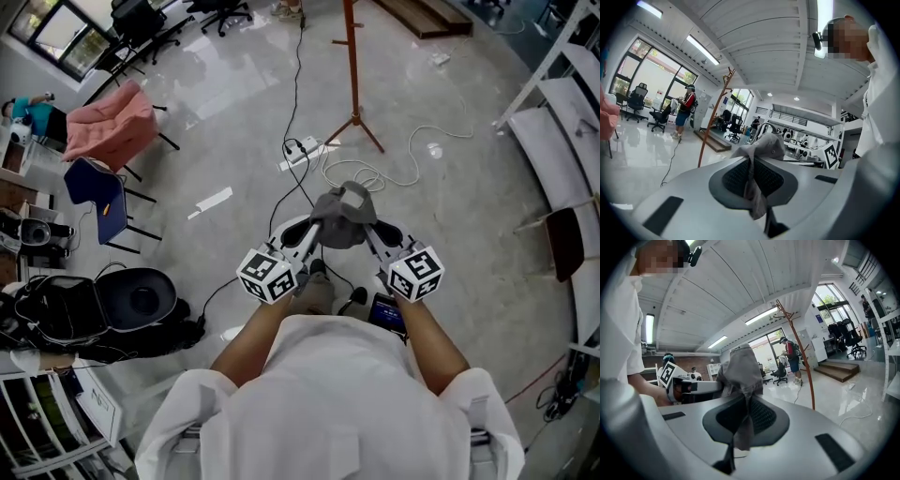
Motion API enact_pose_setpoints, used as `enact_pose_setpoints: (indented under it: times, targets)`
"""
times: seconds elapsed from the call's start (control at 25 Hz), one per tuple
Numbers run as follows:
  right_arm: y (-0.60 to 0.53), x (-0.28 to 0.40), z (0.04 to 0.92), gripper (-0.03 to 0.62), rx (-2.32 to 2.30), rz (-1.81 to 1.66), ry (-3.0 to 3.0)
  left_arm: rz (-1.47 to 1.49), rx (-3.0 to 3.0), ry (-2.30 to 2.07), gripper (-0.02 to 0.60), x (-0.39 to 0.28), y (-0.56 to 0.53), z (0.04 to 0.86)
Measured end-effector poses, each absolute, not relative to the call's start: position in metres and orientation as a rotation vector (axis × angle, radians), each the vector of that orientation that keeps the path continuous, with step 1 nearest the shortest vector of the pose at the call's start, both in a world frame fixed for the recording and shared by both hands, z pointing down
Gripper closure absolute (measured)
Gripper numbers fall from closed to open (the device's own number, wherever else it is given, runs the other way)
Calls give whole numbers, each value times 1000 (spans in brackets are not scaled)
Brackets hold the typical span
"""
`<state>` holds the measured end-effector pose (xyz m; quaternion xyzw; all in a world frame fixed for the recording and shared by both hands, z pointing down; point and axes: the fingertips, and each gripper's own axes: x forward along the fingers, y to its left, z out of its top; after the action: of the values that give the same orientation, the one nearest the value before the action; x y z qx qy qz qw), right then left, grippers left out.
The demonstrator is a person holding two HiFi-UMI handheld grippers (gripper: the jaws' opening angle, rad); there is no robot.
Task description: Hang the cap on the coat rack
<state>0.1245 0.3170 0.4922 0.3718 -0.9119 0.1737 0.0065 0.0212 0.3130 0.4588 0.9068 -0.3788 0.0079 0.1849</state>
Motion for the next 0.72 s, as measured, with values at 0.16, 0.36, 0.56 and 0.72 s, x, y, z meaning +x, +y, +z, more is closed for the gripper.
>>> enact_pose_setpoints:
  times: [0.16,0.36,0.56,0.72]
  targets:
    - [327,128,500,563,1172,541,-2850,25,2555,-1055,549,25,322,467]
    - [322,132,504,563,1185,519,-2847,-17,2565,-1059,555,28,315,472]
    - [302,131,504,563,1216,521,-2825,-46,2571,-1001,557,28,297,474]
    - [271,120,504,563,1223,523,-2812,-66,2571,-979,557,17,265,474]
